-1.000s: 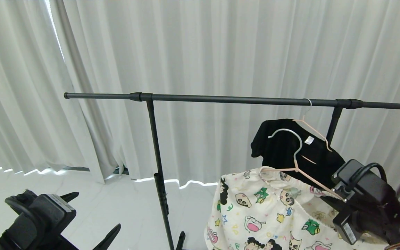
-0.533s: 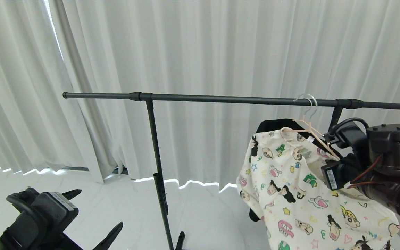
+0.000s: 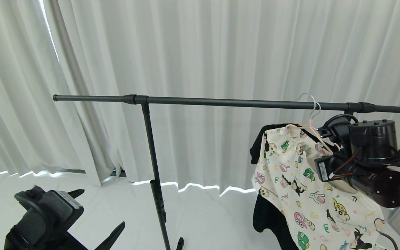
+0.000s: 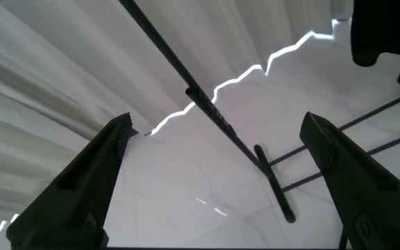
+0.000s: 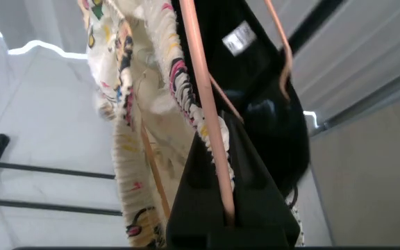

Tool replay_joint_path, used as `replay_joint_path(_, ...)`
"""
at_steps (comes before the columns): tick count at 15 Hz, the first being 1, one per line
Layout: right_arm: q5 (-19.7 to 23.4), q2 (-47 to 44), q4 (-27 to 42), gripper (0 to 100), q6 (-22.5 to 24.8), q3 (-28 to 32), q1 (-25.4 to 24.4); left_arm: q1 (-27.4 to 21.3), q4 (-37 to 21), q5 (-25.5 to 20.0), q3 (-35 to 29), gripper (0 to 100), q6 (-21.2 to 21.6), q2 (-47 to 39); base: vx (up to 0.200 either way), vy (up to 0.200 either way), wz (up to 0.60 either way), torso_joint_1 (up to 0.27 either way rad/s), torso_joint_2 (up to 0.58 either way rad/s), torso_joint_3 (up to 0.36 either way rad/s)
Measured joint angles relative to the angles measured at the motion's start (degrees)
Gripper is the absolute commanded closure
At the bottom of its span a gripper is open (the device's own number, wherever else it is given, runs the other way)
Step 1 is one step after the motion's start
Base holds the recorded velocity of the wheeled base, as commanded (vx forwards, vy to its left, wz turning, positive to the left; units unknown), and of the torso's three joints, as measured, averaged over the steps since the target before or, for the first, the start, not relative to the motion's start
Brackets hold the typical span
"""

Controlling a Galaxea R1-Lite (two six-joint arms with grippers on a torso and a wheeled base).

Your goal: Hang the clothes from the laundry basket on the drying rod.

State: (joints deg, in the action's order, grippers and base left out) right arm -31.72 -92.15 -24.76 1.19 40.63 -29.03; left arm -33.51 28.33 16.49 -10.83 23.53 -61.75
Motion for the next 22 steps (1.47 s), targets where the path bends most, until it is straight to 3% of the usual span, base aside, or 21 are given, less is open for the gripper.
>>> replay_joint_path(5, 0.0, -0.2, 0.0, 100, 0.0, -0.1, 0.0, -0.4, 0.0, 0.0, 0.2, 0, 0.0, -0.2, 0.2, 0.0, 0.0, 0.001, 0.0, 0.004)
replay_joint_path(15, -0.1, -3.7, 0.0, 100, 0.0, -0.2, 0.1, -1.2, 0.0, -0.1, 0.5, 0, -0.1, 0.5, 0.0, 0.0, 0.0, 0.0, 0.0, 0.0)
replay_joint_path(20, -0.4, -6.3, -0.4, 100, -2.7, -0.2, 0.2, -1.2, 0.0, -0.1, 1.5, 0, -0.1, 1.2, 0.0, 0.0, 0.0, 0.0, 0.0, 0.0)
replay_joint_path(21, -0.5, -6.4, -0.4, 0, -3.0, -0.3, 0.2, -1.2, 0.0, -0.1, 1.6, 0, -0.1, 1.2, 0.0, 0.0, 0.0, 0.0, 0.0, 0.0)
replay_joint_path(22, -1.3, -6.4, -0.4, 0, -3.3, -0.3, 0.2, -1.2, 0.0, 0.0, 1.8, 0, -0.1, 1.3, 0.0, 0.0, 0.0, 0.0, 0.0, 0.0)
